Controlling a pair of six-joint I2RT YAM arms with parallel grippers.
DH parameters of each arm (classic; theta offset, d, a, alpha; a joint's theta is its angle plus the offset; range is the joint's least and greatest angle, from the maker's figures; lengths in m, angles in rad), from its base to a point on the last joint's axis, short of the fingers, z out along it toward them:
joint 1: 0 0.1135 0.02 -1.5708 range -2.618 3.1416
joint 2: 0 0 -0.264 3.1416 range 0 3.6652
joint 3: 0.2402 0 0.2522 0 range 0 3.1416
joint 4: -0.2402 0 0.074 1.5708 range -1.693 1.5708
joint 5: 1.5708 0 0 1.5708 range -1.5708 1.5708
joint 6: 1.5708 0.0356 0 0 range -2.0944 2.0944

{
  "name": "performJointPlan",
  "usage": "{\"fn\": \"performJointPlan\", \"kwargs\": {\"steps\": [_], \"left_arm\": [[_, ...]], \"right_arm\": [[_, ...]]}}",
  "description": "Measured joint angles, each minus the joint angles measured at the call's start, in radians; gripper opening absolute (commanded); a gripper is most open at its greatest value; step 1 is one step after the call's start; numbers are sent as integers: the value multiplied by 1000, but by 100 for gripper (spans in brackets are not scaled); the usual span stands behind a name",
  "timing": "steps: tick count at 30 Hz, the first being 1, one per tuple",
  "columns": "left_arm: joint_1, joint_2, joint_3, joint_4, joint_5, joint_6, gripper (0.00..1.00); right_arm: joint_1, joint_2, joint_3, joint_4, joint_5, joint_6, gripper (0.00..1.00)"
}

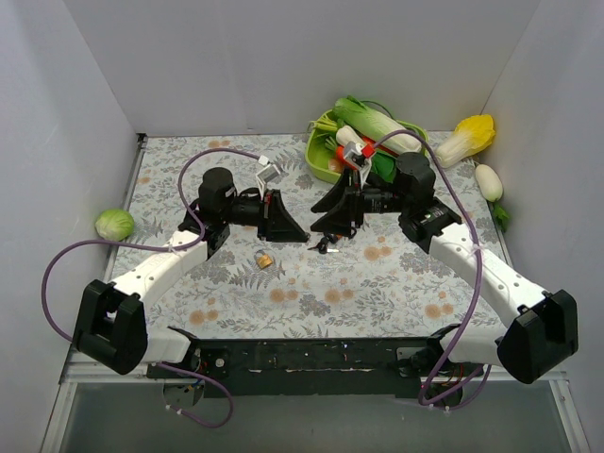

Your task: Unlock with the key

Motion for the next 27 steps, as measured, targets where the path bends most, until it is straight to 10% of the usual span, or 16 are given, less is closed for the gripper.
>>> {"fn": "performJointPlan", "kwargs": {"steps": [12, 27], "left_arm": [[-60, 0, 87, -501, -88, 374, 0], [-87, 0, 99, -634, -135, 470, 0]], "right_arm": [[8, 40, 39, -332, 23, -153, 54], [50, 77, -21, -326, -57, -98, 35]]}}
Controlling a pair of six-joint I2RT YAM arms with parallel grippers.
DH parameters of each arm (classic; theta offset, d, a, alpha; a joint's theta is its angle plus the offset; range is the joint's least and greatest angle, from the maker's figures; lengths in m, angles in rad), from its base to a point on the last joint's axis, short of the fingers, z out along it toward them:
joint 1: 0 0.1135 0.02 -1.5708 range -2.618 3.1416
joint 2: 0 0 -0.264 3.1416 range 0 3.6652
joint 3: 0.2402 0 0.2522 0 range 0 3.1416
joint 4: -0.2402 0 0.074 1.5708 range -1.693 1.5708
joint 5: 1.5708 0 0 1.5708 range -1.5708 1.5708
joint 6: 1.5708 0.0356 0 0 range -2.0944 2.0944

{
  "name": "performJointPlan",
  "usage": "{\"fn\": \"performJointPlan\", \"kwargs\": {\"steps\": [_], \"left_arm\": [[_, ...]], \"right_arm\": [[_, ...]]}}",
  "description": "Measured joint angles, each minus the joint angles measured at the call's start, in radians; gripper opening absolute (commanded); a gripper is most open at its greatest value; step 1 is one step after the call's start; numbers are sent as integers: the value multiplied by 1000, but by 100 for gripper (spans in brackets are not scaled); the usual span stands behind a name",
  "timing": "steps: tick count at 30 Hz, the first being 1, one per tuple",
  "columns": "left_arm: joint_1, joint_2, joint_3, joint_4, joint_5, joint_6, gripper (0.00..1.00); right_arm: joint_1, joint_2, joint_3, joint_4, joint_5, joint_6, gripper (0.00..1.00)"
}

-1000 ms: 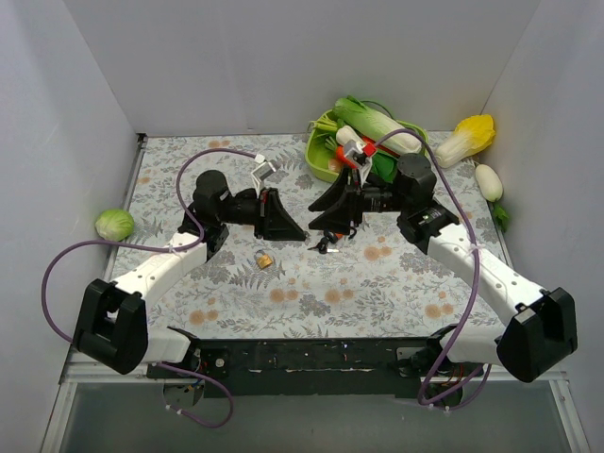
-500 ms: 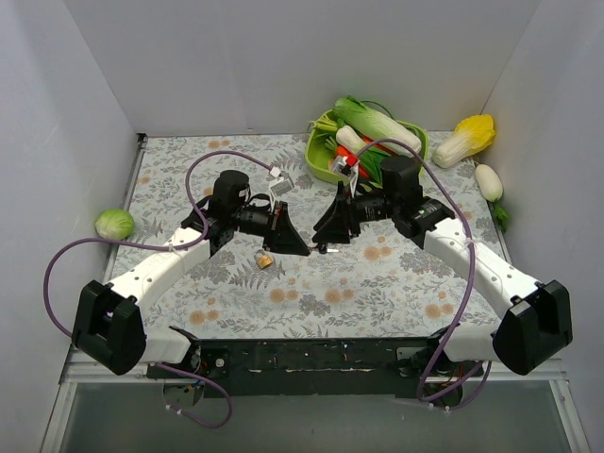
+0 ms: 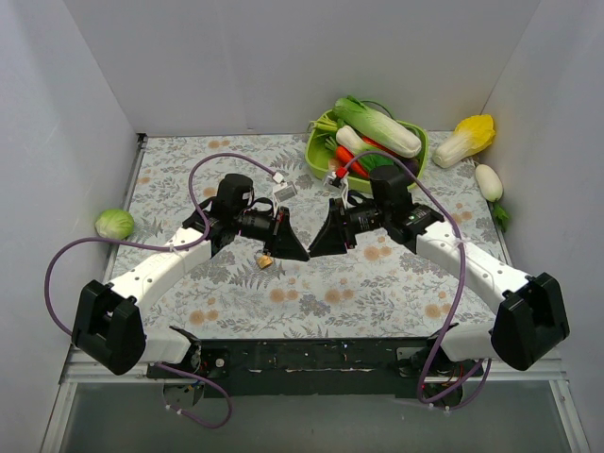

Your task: Unlock with the key

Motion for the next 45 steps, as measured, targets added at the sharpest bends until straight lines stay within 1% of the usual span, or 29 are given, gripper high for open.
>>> {"fn": "performJointPlan", "kwargs": {"steps": [6, 12, 15, 16, 21, 24, 26, 27, 28, 30, 31, 34, 36, 38, 41, 45], "left_arm": [[-4, 0, 5, -6, -6, 6, 0], [-4, 0, 6, -7, -7, 6, 0], [-4, 0, 6, -10, -8, 6, 0], [-4, 0, 6, -10, -7, 6, 0], [-6, 0, 8, -14, -7, 6, 0], [-6, 0, 8, -23, -10, 7, 0], [-6, 0, 8, -27, -14, 8, 0], [-6, 0, 8, -29, -14, 9, 4], [-6, 0, 8, -29, -16, 10, 16], [-6, 0, 8, -29, -25, 13, 33], [-6, 0, 9, -27, -28, 12, 60], [-8, 0, 8, -3, -42, 2, 81], [-8, -5, 0, 24, -53, -15, 84], [-8, -16, -18, 55, -60, -35, 84], [-8, -46, -58, 106, -77, -75, 81], [-3, -111, -133, 217, -115, -155, 79]], "right_arm": [[10, 3, 0, 1, -9, 8, 30], [19, 19, 0, 11, -8, 13, 28], [20, 21, 0, 12, -8, 12, 21], [20, 21, 0, 12, -6, 12, 17], [20, 27, 0, 12, 1, 10, 11], [21, 33, 0, 12, 3, 10, 1], [21, 36, 0, 12, 3, 10, 1], [21, 37, 0, 12, 3, 10, 1], [21, 39, 0, 12, 3, 10, 1], [21, 40, 0, 12, 10, 10, 1], [21, 41, 0, 11, 24, 11, 1], [22, 42, 0, 11, 64, 17, 1], [22, 42, -1, 14, 93, 25, 1], [20, 41, -8, 27, 117, 42, 1], [16, 33, -38, 55, 145, 63, 1], [14, 13, -80, 101, 163, 93, 1]]}}
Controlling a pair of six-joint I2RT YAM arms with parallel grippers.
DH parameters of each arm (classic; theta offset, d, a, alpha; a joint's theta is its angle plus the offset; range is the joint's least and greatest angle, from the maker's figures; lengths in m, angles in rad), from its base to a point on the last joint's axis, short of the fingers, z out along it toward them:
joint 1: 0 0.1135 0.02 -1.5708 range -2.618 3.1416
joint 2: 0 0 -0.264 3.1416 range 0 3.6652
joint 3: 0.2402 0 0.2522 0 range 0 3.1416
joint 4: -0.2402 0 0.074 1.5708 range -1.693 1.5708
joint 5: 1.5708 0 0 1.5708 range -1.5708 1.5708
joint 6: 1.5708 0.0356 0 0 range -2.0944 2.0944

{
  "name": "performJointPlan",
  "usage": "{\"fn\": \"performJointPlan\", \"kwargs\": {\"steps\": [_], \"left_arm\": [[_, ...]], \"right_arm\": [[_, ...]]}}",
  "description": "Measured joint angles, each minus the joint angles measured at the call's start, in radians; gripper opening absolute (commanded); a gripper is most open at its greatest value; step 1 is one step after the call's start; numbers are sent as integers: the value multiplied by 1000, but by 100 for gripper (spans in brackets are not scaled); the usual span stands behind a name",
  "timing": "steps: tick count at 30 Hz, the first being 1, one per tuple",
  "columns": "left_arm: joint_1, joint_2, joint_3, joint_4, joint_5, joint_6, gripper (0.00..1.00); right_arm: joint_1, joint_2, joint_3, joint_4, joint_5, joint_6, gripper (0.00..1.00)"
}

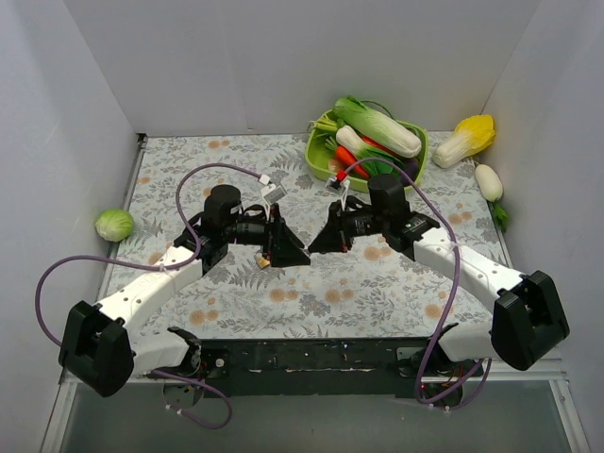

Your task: Unlock with the key

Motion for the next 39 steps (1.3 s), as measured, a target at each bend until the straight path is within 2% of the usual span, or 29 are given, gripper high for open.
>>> {"fn": "performJointPlan", "kwargs": {"steps": [6, 11, 14, 20, 25, 32, 39], "left_arm": [[10, -69, -68, 132, -143, -118, 81], [53, -69, -100, 150, -304, -211, 82], [76, -70, -126, 139, -428, -262, 87], [80, -72, -136, -9, -746, -392, 84], [79, -39, -138, -145, -929, -473, 83], [58, 74, -117, -298, -1062, -529, 84], [3, 233, 13, -434, -1146, -598, 85]], "right_arm": [[0, -63, -76, 89, 53, 59, 1], [0, -106, -145, 142, 142, 101, 1], [0, -128, -193, 185, 186, 134, 1], [0, -150, -288, 293, 239, 226, 1], [0, -152, -297, 318, 267, 239, 1], [0, -184, -297, 312, 295, 222, 1], [0, -249, -347, 347, 300, 224, 1]]}}
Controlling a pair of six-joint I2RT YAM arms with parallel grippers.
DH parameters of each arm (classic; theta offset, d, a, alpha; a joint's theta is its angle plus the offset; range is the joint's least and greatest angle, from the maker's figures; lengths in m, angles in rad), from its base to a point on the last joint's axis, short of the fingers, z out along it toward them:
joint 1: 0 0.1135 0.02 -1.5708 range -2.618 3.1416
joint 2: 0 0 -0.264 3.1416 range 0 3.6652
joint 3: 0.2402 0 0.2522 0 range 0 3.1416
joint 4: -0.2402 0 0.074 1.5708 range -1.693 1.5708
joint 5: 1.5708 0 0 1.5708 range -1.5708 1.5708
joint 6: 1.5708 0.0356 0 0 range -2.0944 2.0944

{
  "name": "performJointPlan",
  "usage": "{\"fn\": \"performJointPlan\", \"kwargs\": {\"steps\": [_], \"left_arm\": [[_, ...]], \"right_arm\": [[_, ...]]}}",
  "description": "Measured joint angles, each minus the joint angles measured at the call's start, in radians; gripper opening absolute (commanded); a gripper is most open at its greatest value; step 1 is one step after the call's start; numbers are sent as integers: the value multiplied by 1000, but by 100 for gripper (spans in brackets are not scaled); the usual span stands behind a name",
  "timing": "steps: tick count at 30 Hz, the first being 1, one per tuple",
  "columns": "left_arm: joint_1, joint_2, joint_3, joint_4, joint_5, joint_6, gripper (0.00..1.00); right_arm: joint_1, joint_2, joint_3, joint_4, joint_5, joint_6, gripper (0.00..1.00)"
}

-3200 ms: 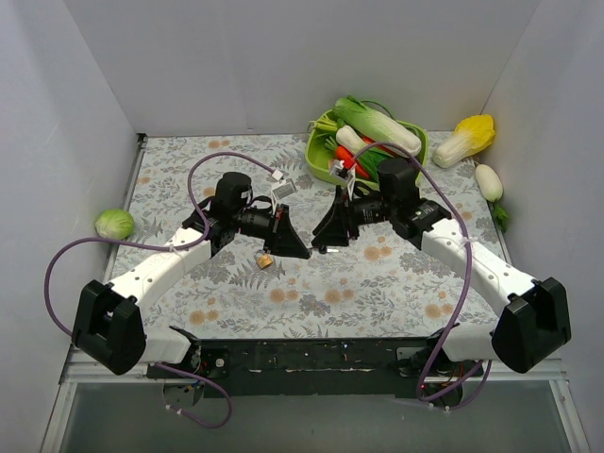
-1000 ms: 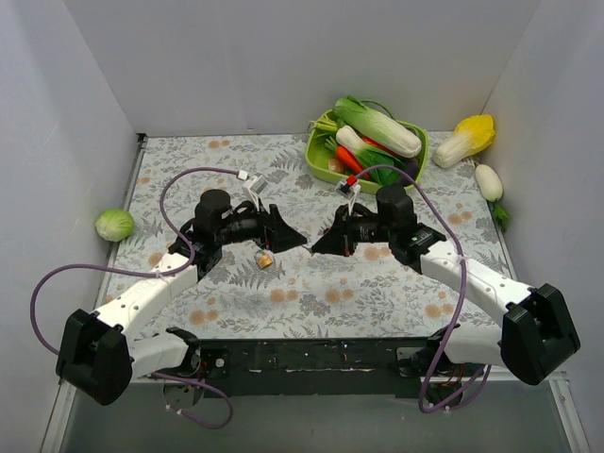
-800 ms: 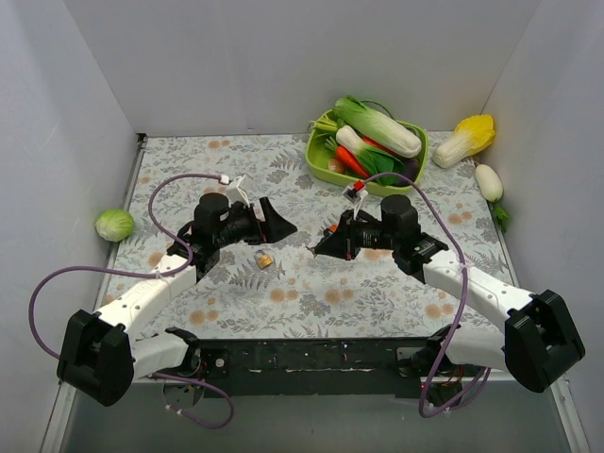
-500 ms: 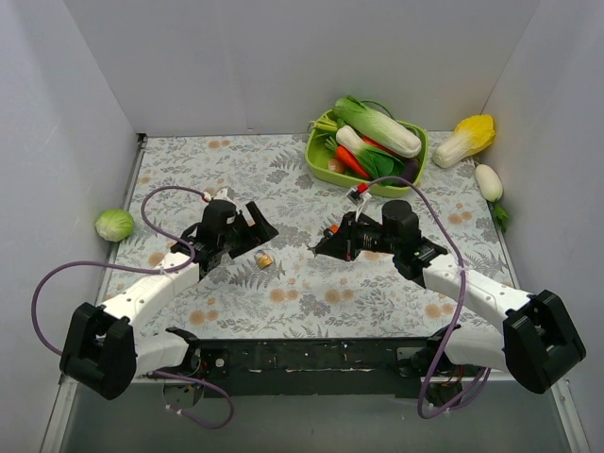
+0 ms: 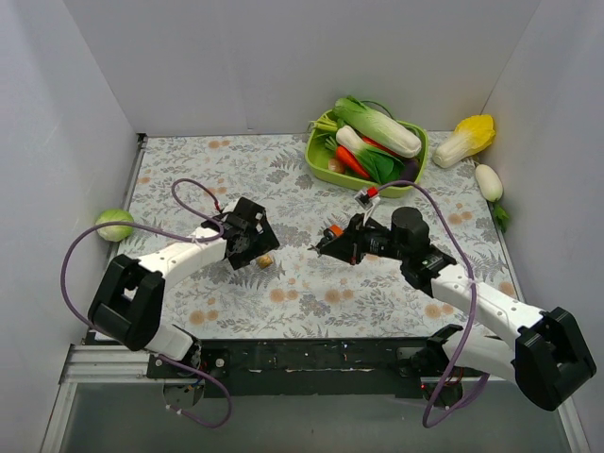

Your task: Unlock with the key

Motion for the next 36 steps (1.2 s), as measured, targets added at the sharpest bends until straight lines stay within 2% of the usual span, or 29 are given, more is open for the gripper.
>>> {"fn": "performJointPlan", "kwargs": {"steps": [6, 8, 17, 36], "left_arm": [[-27, 74, 74, -87, -52, -57, 78], [-31, 94, 93, -120, -71, -71, 72], [-67, 245, 196, -208, -112, -97, 69], [-74, 288, 213, -248, -130, -105, 53]], "right_arm": [[0, -37, -35, 17, 0, 8, 1], [0, -55, -42, 25, -2, 10, 1], [0, -107, -49, 44, -9, 10, 1], [0, -142, -76, 51, -11, 10, 1]]}}
